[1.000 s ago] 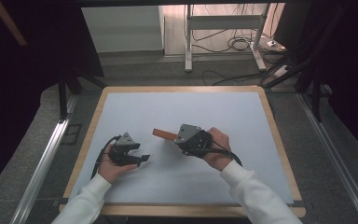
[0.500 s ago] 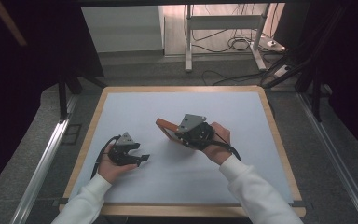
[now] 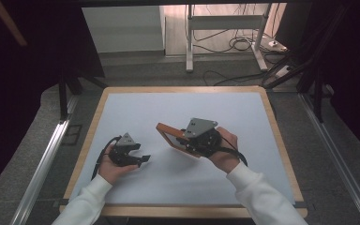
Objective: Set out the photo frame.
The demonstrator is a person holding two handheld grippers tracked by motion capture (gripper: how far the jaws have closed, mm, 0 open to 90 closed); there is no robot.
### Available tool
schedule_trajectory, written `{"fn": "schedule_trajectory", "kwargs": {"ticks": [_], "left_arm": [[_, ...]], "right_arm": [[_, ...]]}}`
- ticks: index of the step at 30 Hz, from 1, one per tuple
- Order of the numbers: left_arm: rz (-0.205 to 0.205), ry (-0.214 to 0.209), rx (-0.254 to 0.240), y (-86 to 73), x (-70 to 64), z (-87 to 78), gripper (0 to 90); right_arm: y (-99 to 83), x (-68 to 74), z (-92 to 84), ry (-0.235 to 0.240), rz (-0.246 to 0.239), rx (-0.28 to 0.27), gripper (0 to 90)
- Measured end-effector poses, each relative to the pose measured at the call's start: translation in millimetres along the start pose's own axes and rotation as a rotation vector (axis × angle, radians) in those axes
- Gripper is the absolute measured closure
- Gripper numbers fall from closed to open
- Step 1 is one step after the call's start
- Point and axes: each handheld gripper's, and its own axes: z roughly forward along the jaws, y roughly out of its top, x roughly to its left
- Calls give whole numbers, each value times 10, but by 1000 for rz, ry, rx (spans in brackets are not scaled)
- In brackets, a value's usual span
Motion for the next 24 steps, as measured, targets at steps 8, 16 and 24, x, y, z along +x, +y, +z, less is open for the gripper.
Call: {"fn": "schedule_trajectory", "kwargs": {"ticks": [8, 16, 24], "left_arm": [[0, 1, -1, 0, -15, 11, 313], [-2, 1, -3, 0, -4, 0, 312], [4, -1, 3, 1, -6, 11, 311]], "right_arm": [[-86, 100, -5, 114, 10, -1, 691], [-134, -43, 32, 82, 37, 10, 677], [-165, -262, 103, 67, 88, 33, 653]]}}
